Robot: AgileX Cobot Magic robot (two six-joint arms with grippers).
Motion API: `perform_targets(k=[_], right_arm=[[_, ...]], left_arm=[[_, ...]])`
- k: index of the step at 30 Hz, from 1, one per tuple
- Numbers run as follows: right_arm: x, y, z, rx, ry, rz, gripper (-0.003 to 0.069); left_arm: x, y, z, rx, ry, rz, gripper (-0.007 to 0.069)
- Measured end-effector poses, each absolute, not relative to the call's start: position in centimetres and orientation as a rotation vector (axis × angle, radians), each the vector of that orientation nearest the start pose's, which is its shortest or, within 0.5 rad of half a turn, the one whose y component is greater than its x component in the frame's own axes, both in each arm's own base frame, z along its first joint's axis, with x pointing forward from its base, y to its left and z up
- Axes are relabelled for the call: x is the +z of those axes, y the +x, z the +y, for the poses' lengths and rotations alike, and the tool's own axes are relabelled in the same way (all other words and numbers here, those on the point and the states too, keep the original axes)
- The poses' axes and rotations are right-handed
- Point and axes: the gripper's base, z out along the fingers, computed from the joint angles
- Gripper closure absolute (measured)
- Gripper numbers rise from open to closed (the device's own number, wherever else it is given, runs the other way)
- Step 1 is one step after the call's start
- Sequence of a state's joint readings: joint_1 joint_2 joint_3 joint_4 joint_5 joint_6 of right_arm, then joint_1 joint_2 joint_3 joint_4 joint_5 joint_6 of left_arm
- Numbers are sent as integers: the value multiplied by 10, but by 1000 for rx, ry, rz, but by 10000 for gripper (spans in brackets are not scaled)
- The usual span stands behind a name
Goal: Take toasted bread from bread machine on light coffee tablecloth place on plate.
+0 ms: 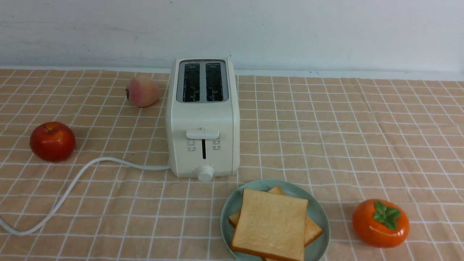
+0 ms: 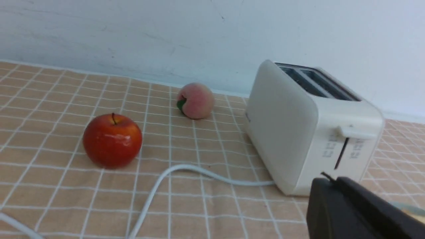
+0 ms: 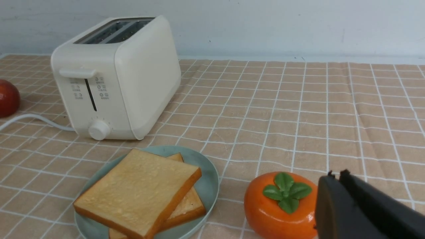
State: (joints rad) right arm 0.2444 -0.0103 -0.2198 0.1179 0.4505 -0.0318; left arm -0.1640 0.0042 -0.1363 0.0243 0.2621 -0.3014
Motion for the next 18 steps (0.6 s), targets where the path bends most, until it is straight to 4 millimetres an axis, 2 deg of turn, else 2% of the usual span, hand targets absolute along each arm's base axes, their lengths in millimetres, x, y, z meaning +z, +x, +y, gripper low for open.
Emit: perform_targets(k=[4,10,18], right_arm=[[246,36,14,278,-185,1700,637],[246,36,14,278,-185,1701,632],[246,36,14,278,-185,1702,624]], left_arm=[[186,54,-8,-334,-136,1744,637],[169,52,-7,-298,-151,1898,636],[167,51,-7,-302,-158,1913,634]])
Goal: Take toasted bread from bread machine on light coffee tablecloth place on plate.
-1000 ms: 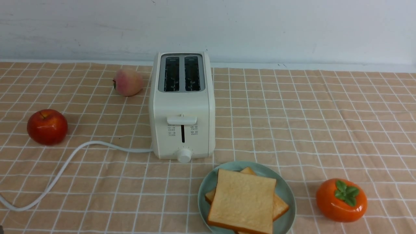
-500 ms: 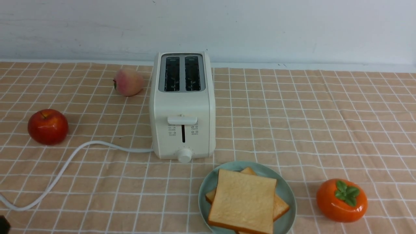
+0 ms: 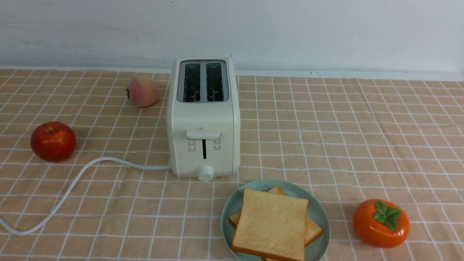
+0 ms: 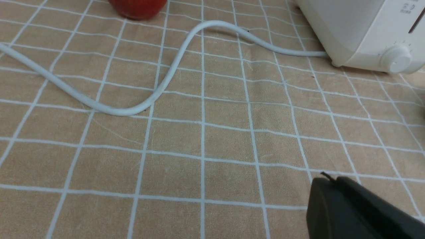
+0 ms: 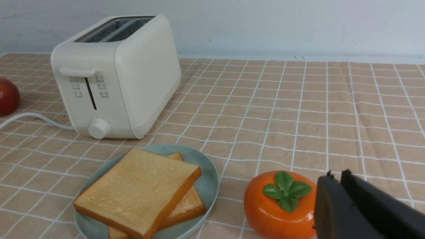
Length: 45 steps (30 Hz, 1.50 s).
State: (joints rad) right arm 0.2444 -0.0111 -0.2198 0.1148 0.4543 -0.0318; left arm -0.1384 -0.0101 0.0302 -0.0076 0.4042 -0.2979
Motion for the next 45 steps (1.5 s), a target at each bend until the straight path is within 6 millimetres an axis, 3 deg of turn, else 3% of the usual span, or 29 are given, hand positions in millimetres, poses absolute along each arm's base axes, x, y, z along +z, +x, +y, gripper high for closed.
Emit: perform_targets(k=[25,34,45], right_arm=[[246,36,14,275,-182,1702,601],[246,38,8,160,-50,1707,591],[246,38,7,142,-28,1707,575]], left_arm=[[167,52,-4,-257,-236,1902,610],[167,52,-4,-258,-237,1900,606],[167,52,-2,-239,-268,1895,595]])
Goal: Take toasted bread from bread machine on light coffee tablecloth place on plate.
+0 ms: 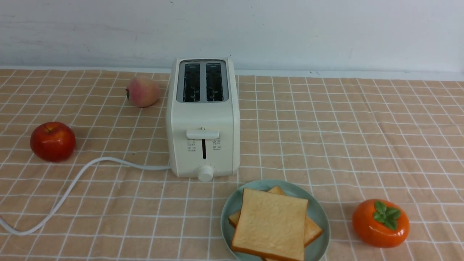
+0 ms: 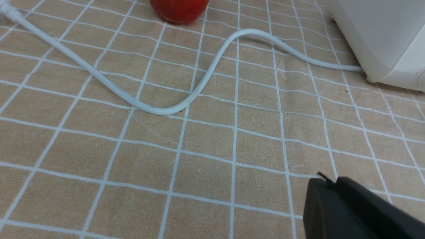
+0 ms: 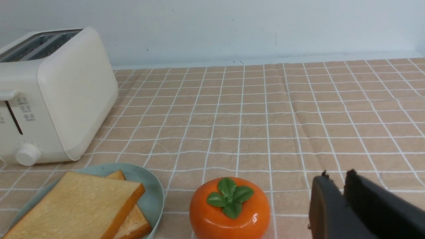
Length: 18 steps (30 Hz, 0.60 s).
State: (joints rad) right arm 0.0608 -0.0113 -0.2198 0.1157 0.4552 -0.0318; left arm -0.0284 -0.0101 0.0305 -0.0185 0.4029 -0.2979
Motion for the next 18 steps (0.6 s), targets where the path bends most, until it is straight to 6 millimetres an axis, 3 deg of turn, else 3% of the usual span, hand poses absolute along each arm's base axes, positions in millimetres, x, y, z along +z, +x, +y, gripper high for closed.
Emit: perform_targets(k=[14,18], right_arm=[[245,38,7,133,-32,1707,557],[245,38,4,53,-66,1714,552]], left_arm=[[167,52,-2,-237,-271,1895,587],[167,52,-2,-237,-271,1895,585]])
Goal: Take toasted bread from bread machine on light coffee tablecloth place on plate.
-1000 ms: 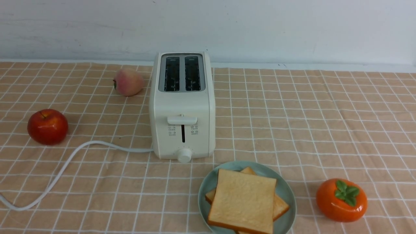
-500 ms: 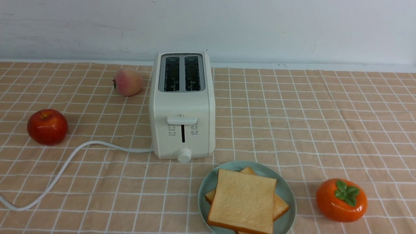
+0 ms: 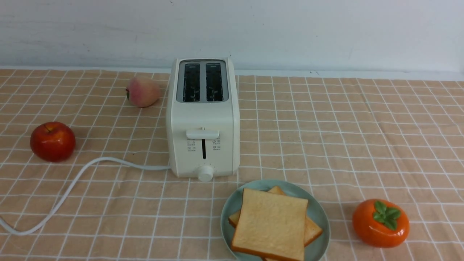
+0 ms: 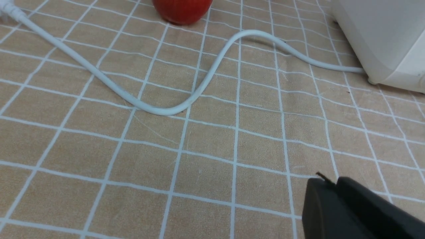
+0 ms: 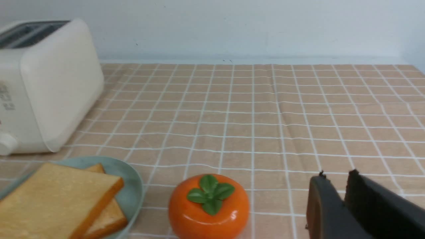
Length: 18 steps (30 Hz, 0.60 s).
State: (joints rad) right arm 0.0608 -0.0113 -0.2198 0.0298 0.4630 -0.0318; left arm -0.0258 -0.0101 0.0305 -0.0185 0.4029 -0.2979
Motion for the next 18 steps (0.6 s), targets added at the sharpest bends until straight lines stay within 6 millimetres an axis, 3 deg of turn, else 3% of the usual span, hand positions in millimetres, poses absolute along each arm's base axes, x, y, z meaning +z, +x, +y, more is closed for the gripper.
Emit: perform_targets(k=[5,14,18], right_arm=[[239,39,-2,-53,-89,1749,547],[191,49,-6,0,82,1857,534],[181,51,-6,-1,82,1867,531]], left_arm=[[167,52,-2,-237,-271,1895,575],[167,52,-2,-237,-271,1895,568],[167,52,-2,-237,-271,1895,566]])
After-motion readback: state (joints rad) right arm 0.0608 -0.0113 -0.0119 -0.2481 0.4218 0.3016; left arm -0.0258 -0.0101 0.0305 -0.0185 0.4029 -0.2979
